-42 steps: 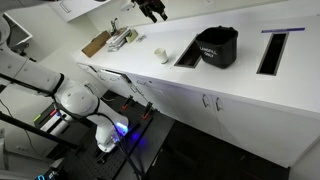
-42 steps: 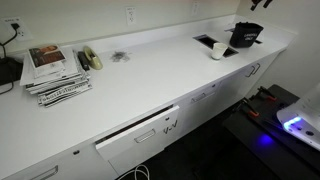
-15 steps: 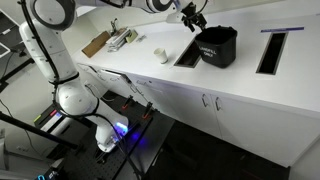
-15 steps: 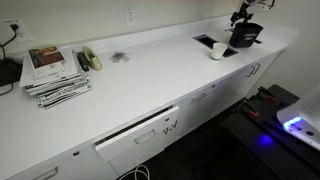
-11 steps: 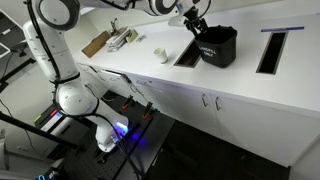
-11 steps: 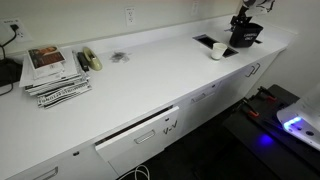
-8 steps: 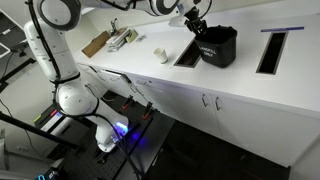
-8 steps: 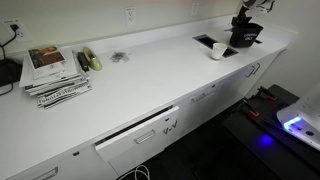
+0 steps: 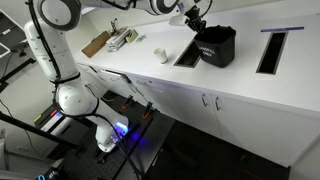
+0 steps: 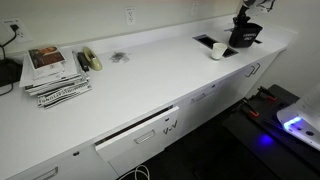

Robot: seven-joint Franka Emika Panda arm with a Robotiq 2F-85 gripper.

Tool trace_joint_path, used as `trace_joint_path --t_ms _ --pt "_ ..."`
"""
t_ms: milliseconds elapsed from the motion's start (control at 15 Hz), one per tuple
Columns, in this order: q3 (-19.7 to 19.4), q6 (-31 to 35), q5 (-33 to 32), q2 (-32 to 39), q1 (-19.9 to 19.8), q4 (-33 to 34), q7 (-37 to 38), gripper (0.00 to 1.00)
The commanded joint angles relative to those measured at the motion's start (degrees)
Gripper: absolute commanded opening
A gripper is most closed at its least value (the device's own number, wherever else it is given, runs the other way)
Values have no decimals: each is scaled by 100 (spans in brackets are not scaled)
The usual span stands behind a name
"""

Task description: Move the black basket from the right to the left

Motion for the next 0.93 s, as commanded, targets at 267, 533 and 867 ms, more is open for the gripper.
trace_joint_path --t_ms 267,533,867 --pt "-188 -429 -612 -618 233 -417 263 2" --pt "-329 -597 -1215 -1313 393 -852 602 2" --pt "-258 -614 -2037 -2497 515 -1660 926 2"
